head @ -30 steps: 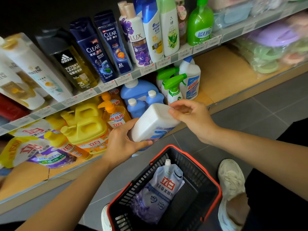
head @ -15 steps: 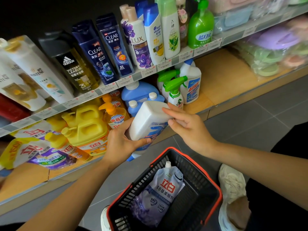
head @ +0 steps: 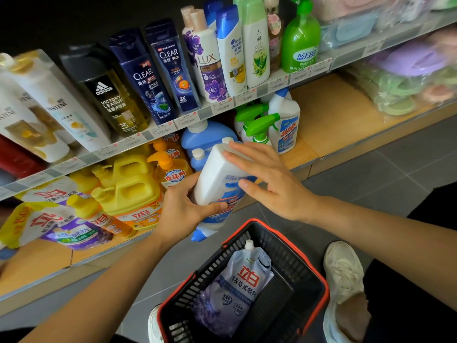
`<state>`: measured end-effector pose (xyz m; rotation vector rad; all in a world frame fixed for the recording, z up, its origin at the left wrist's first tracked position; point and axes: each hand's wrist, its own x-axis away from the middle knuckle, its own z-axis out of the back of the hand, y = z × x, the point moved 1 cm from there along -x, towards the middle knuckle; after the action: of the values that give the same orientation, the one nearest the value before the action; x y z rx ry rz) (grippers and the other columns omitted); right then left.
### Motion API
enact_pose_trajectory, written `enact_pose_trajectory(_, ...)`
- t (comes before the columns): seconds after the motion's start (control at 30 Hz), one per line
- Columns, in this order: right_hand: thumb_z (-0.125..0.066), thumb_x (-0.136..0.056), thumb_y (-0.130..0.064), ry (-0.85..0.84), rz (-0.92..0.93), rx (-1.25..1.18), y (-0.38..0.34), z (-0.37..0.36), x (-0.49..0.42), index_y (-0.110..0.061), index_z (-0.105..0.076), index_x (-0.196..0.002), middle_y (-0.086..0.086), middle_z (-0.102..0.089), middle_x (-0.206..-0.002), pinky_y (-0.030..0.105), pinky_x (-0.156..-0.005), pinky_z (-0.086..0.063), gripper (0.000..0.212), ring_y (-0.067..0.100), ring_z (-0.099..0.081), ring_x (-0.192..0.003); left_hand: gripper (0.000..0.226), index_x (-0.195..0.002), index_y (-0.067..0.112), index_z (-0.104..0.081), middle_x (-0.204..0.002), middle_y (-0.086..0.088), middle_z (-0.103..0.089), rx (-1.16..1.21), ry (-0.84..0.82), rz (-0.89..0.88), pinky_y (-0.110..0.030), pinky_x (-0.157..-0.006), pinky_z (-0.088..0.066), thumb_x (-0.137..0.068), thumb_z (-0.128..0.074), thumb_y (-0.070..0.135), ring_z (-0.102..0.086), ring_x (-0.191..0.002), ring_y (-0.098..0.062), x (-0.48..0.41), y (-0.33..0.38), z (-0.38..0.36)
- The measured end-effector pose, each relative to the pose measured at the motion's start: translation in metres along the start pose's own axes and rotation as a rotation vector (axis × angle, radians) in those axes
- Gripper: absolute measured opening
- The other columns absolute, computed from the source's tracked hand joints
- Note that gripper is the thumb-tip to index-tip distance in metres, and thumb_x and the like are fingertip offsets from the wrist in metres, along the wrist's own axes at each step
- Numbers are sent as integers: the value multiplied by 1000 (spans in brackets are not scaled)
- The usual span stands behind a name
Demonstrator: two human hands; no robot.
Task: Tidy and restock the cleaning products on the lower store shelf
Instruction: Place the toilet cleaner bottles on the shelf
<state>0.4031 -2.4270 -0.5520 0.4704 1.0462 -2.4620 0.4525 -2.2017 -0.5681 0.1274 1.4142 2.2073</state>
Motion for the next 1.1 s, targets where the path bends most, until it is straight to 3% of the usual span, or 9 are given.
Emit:
enact_pose_trajectory(0.13, -59, -97, -8, 60, 7, -37, 5, 3, -5, -13, -52, -143, 5, -51, -147, 40, -113, -36, 47, 25, -44, -135, 56, -124, 16, -67, -114, 5, -76, 119, -19, 59, -30, -78, -62, -73, -91, 21, -75, -101, -18, 1, -4, -3)
enact_pose_trajectory(0.27, -72, -89, -8, 191, -155, -145, 13, 7, -3, -7, -65, -129, 6, -62, -134, 43, -104, -49, 41, 20, -55, -127, 51, -123, 14, -67, -115, -1, -76, 235, -23, 119, -35, -77, -63, -76, -88, 14, -76, -101, -23, 1, -9, -4)
enact_pose_trajectory(0.4, -74, -85, -2, 240, -333, -398, 19, 6, 1, -14, -62, -130, -3, -69, -118, 29, -84, -59, 48, 11, -67, -104, 51, -125, 13, -66, -117, -4, -76, 320, 0, 168, -41, -78, -64, -78, -86, 13, -75, -101, -27, -1, -10, -4)
enact_pose_trajectory(0.5, -78, -82, -3, 191, -446, -534, 24, -3, 7, -21, -57, -132, -9, -71, -108, 21, -73, -57, 57, 11, -73, -84, 50, -124, 10, -67, -117, -8, -75, 434, 24, 191, -44, -78, -63, -77, -84, 14, -75, -102, -31, -4, -7, -5)
enact_pose_trajectory(0.7, -79, -82, -10, -55, -524, -670, 31, -34, 26, -17, -65, -119, -7, -75, -104, 21, -78, -56, 40, 8, -72, -94, 47, -129, 5, -63, -122, -13, -73, 625, 16, 205, -37, -77, -62, -84, -76, 11, -73, -107, -34, -10, -2, -10)
enact_pose_trajectory(0.8, -82, -79, -7, -158, -569, -678, 36, -36, 30, -16, -62, -123, -1, -75, -107, 25, -83, -57, 49, 12, -71, -98, 47, -130, 4, -62, -123, -13, -73, 651, 17, 224, -37, -77, -62, -86, -75, 13, -72, -108, -34, -11, -3, -11)
enact_pose_trajectory(0.9, -78, -82, -3, -265, -623, -716, 42, -40, 36, -12, -62, -120, 3, -73, -113, 25, -88, -56, 42, 14, -70, -105, 51, -132, 4, -60, -125, -14, -71, 684, 28, 238, -38, -79, -62, -85, -76, 17, -71, -111, -34, -11, -5, -13)
enact_pose_trajectory(1.0, -77, -80, 5, -368, -707, -823, 44, -43, 44, -9, -54, -130, 9, -69, -125, 37, -98, -54, 57, 22, -66, -116, 51, -135, 4, -57, -129, -14, -69, 725, 42, 246, -39, -82, -61, -88, -74, 17, -70, -114, -34, -11, -5, -14)
enact_pose_trajectory(1.1, -74, -80, 9, -338, -736, -882, 48, -44, 49, -13, -51, -132, 11, -67, -127, 43, -95, -56, 61, 26, -65, -117, 48, -135, 7, -58, -131, -15, -68, 765, 37, 251, -42, -85, -61, -91, -72, 20, -68, -117, -34, -10, -6, -17)
